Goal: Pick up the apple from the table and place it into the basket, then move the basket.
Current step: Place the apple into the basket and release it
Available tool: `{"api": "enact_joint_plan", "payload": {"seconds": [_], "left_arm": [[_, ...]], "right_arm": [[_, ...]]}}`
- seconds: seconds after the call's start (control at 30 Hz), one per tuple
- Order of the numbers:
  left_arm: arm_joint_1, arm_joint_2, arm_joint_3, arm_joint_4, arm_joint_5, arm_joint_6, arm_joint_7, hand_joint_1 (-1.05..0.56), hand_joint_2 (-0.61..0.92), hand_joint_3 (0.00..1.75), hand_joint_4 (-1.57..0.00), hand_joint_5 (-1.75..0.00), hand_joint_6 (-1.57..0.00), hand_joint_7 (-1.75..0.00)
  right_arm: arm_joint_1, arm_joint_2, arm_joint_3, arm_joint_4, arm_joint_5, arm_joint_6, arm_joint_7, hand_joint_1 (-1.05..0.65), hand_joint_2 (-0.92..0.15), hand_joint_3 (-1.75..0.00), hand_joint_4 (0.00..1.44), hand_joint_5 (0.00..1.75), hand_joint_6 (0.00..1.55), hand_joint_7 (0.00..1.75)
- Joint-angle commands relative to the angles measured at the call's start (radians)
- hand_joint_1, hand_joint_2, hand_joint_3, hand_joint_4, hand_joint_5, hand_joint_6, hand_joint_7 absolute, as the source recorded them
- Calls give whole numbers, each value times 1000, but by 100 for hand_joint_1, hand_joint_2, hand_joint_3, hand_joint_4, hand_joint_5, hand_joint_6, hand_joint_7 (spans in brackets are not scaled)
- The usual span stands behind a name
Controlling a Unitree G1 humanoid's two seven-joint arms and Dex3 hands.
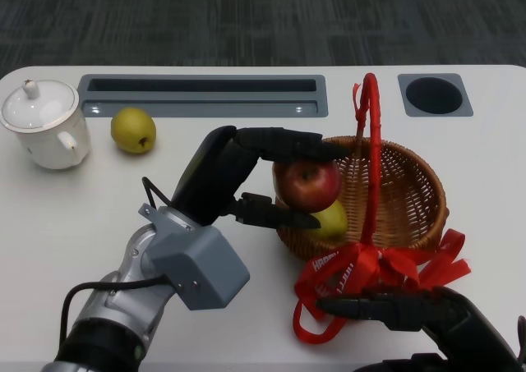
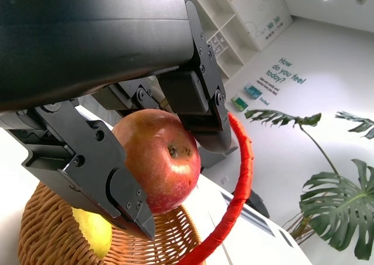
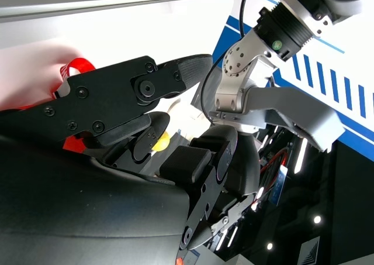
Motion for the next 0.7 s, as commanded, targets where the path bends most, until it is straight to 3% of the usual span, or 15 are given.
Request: {"api": "enact_joint_plan", "payload": {"seconds": [0.03, 0.23, 0.57, 0.7], "left_arm": [[-56, -4, 6, 57, 1, -30, 35, -8, 78, 1, -124, 0, -113, 0], [-85, -11, 8, 126, 1, -64, 54, -12, 78, 0, -118, 0, -107, 0], [-85, 0, -2, 133, 7, -88, 34, -26, 70, 0, -59, 0, -55, 0], [-92, 29, -24, 121, 33, -73, 14, -39, 69, 0, -36, 0, -35, 0]], "right_arm": [[5, -13, -5, 3, 17, -10, -3, -49, -88, 0, 82, 0, 74, 0], [8, -16, -3, -1, 24, -3, 0, -49, -88, 0, 81, 0, 74, 0], [-1, -15, -4, 6, 31, -8, 2, -48, -87, 0, 81, 0, 74, 0], [-2, -17, -2, 0, 34, -1, 5, -48, -87, 0, 81, 0, 74, 0]]}}
